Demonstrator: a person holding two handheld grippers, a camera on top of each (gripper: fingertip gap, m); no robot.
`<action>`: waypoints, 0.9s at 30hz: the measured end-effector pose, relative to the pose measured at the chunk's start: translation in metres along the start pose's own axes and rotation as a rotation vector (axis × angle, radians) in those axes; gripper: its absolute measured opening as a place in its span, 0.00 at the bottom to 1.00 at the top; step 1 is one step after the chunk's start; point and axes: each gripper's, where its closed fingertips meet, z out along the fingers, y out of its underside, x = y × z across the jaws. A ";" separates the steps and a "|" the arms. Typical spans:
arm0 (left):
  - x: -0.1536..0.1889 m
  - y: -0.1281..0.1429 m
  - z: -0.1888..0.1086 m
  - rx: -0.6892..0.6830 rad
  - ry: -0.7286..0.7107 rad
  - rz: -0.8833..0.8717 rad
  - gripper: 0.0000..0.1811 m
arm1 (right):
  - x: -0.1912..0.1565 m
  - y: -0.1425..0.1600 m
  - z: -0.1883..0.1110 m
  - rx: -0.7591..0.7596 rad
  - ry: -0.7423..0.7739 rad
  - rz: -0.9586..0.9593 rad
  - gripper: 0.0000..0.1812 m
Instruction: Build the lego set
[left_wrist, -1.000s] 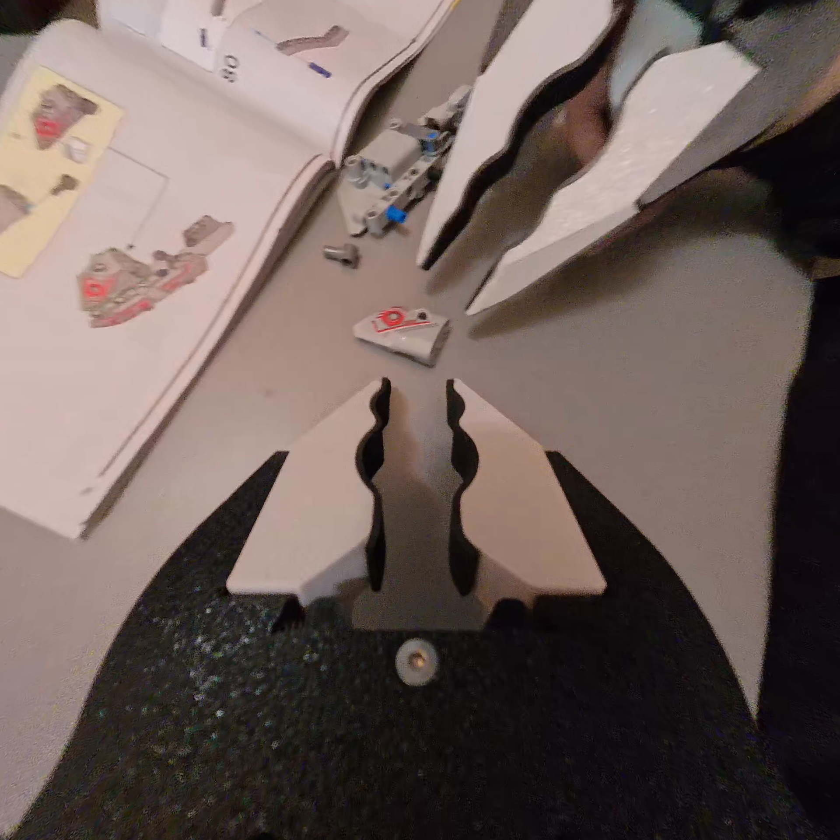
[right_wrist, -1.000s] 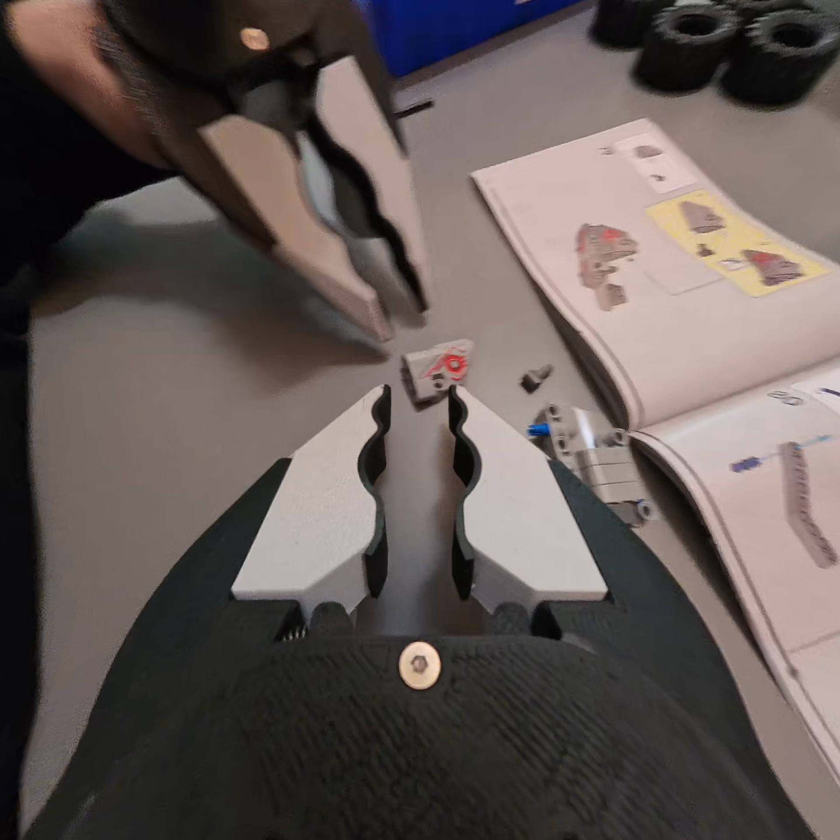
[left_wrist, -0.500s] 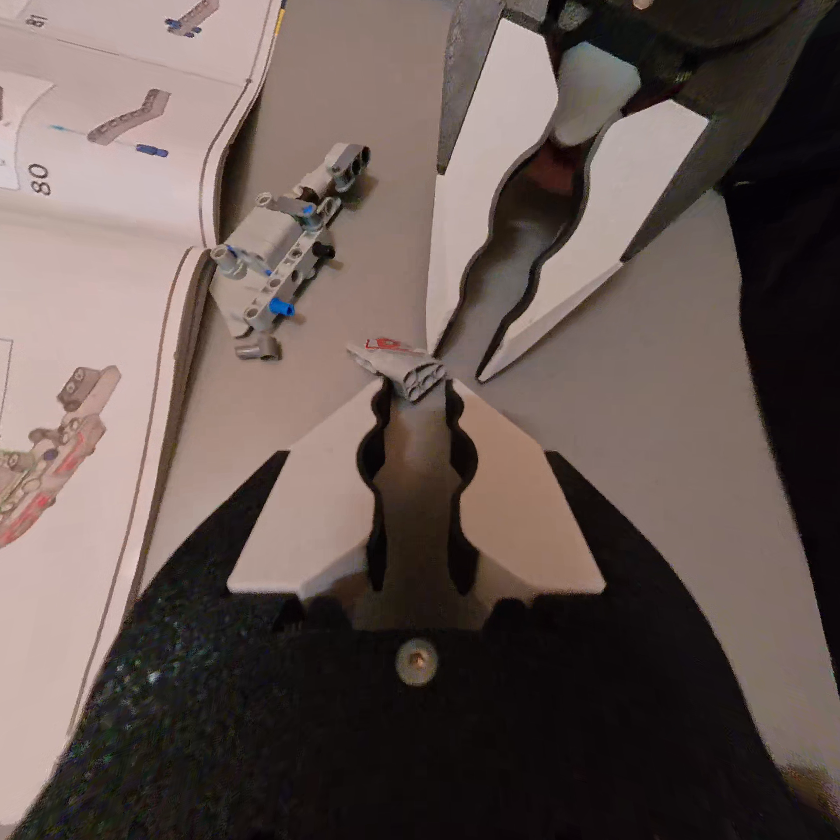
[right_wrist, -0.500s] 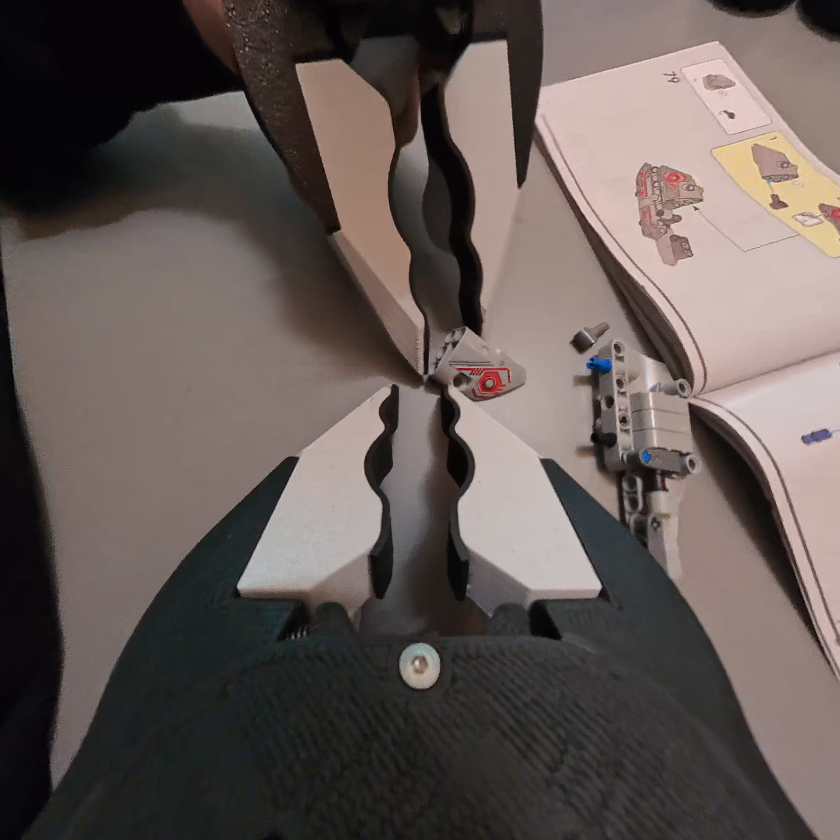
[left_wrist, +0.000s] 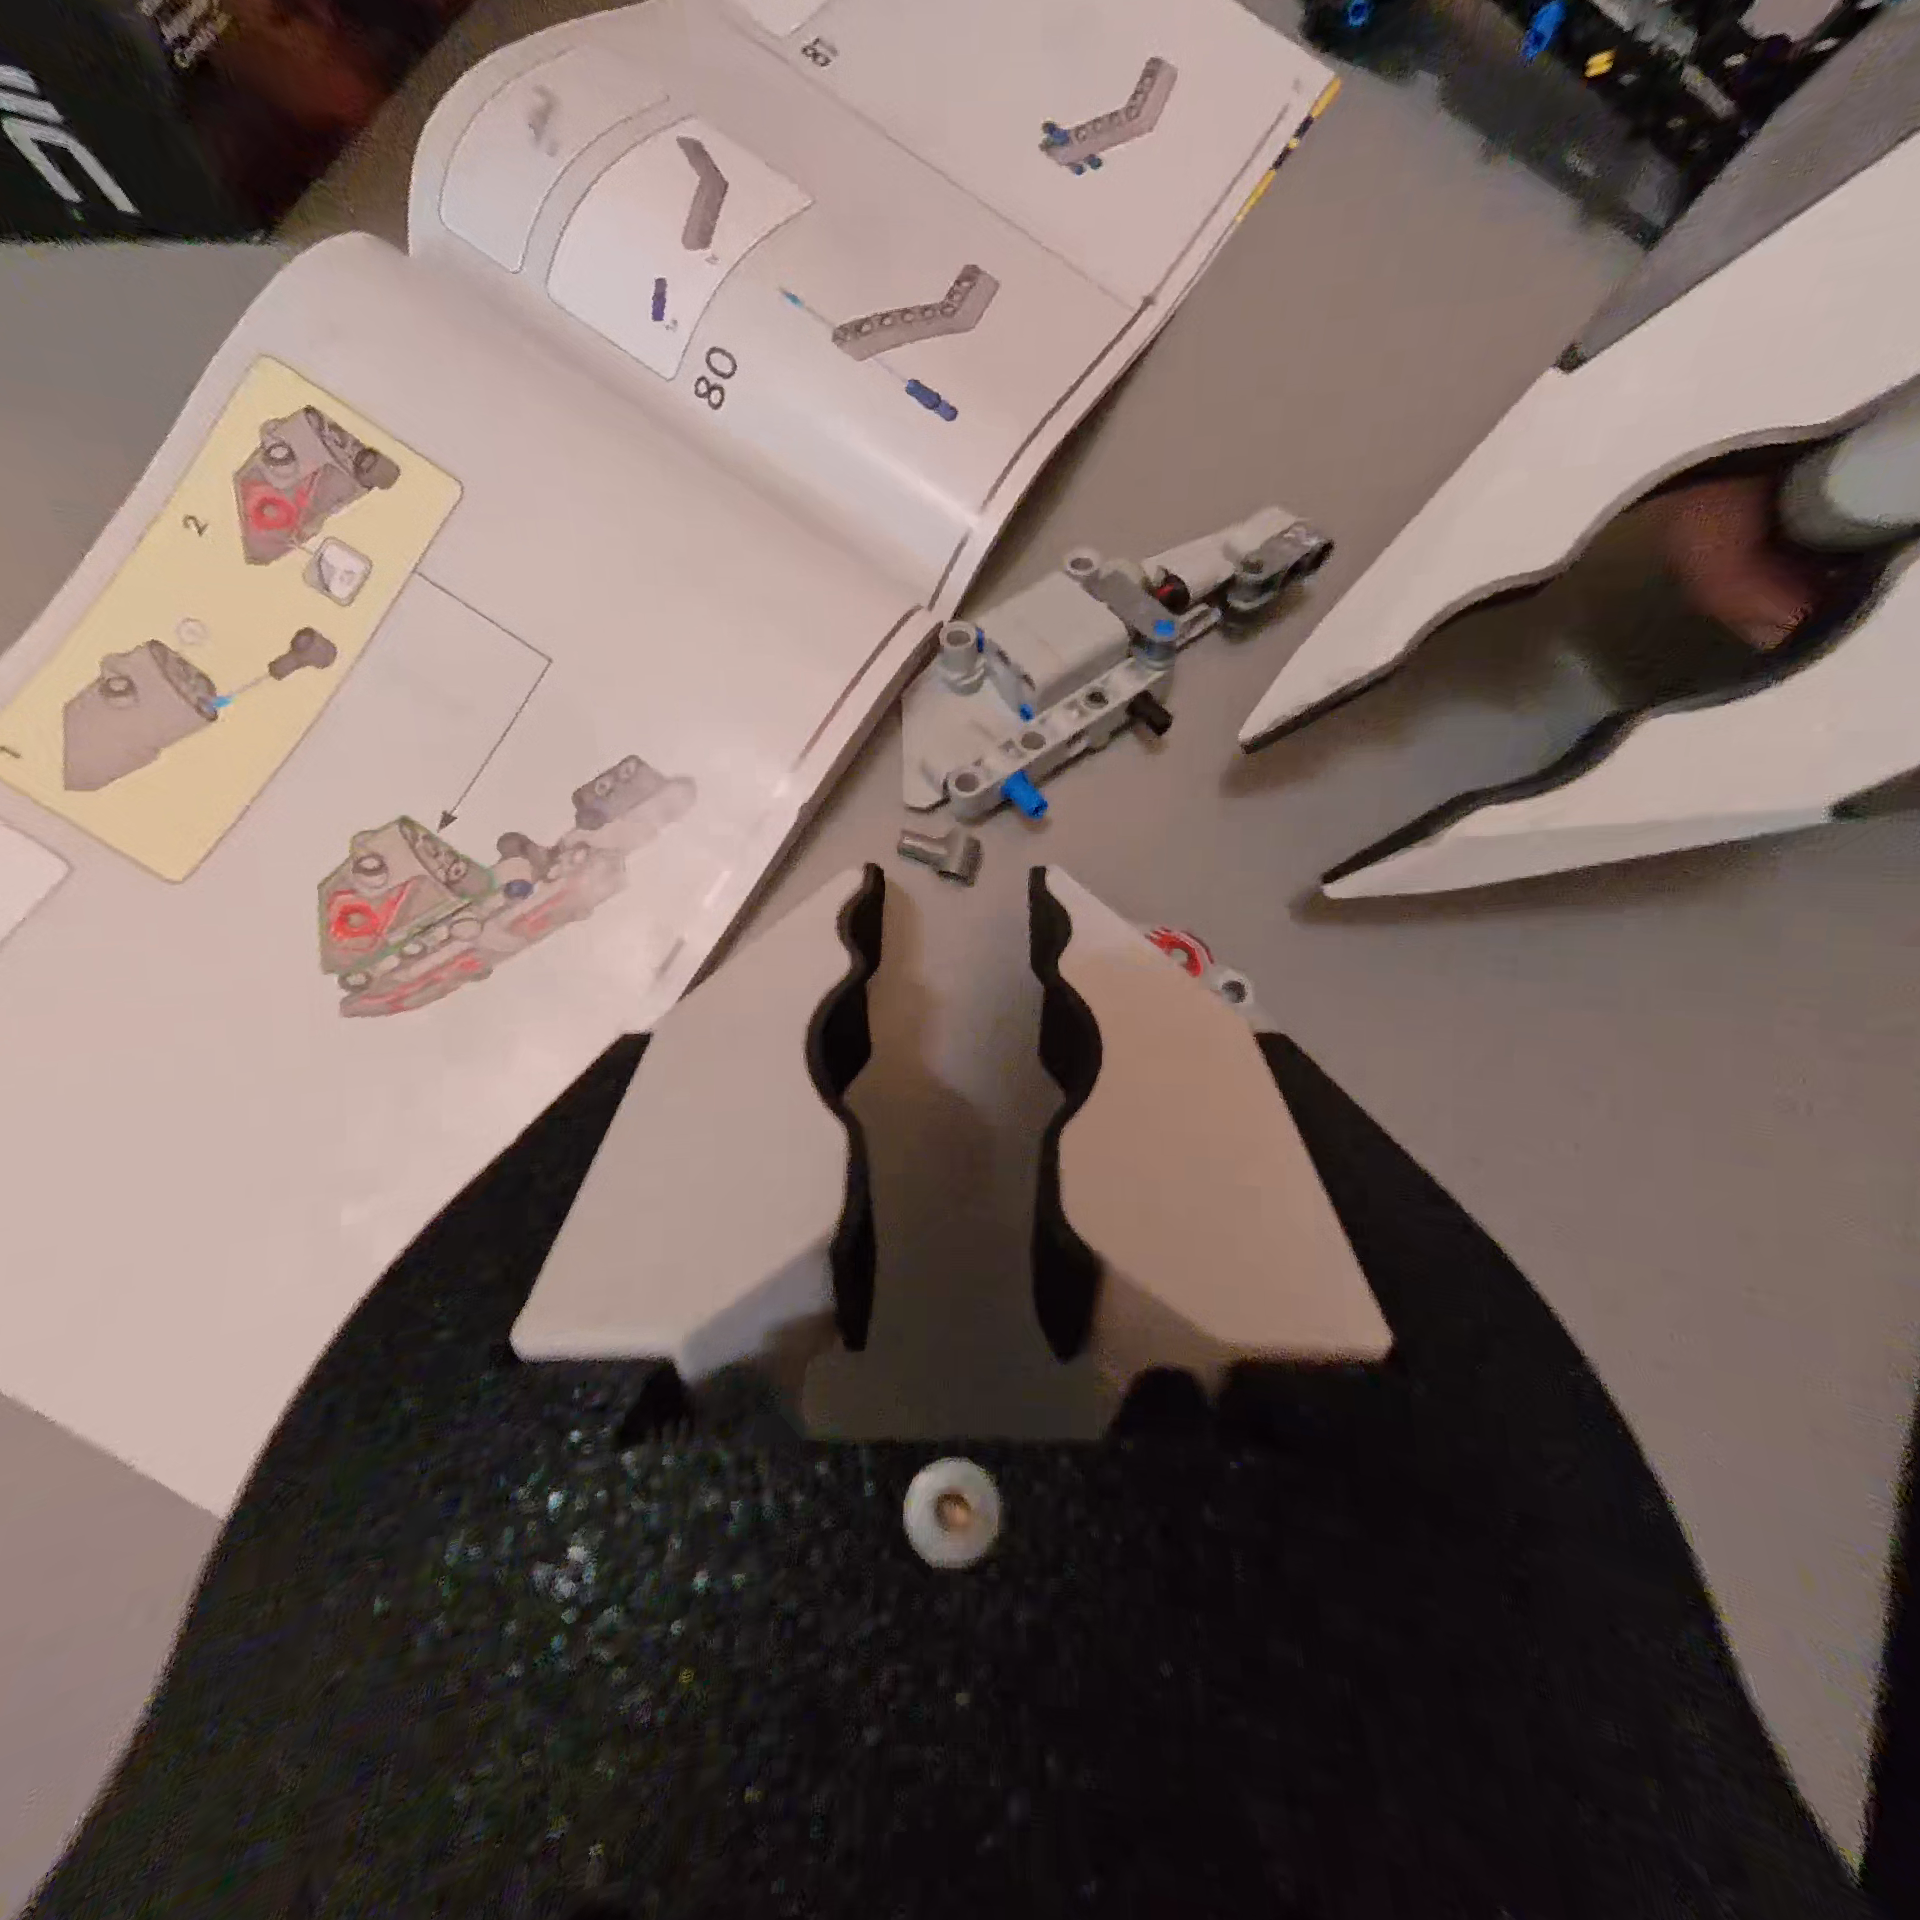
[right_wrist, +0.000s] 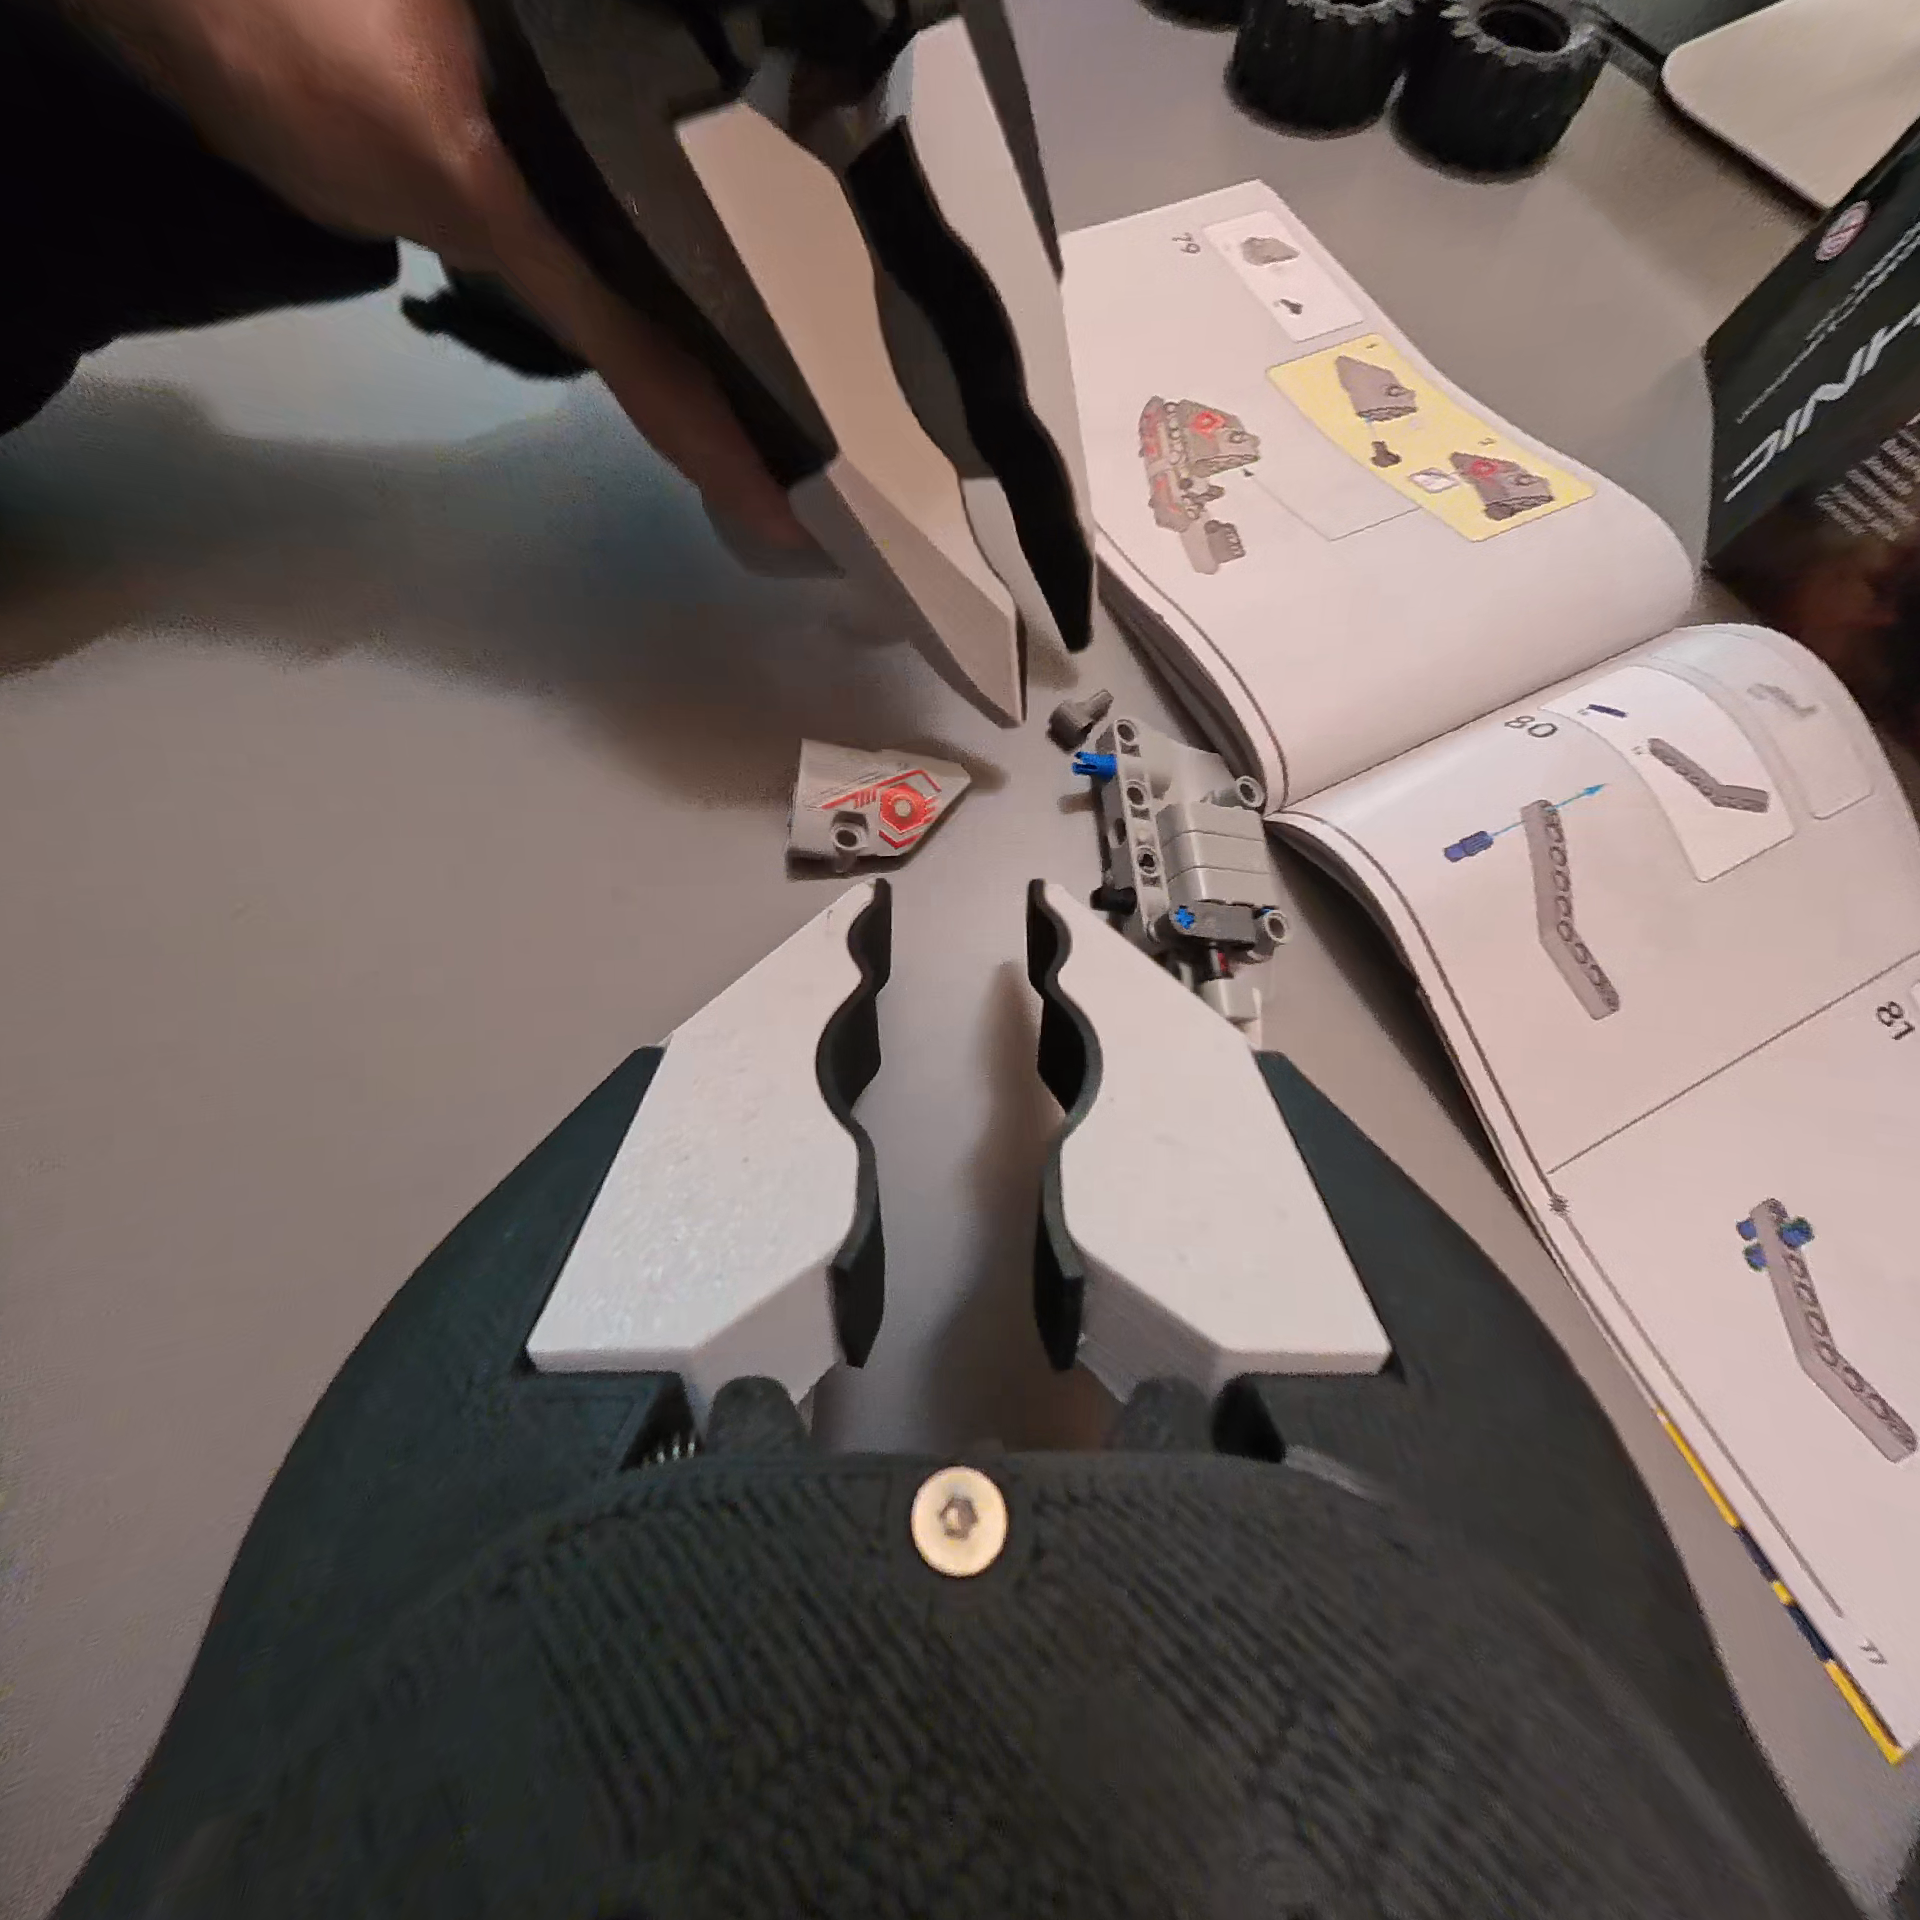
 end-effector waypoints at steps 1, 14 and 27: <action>-0.004 0.003 0.003 -0.026 -0.041 -0.015 0.14 | 0.001 -0.001 -0.001 0.004 0.006 0.001 0.14; -0.020 0.022 -0.016 -0.028 -0.170 0.065 0.06 | 0.008 -0.012 -0.002 0.031 0.002 -0.038 0.14; -0.016 0.000 0.005 0.053 -0.284 -0.012 0.04 | -0.008 -0.013 0.003 0.029 -0.090 -0.262 0.19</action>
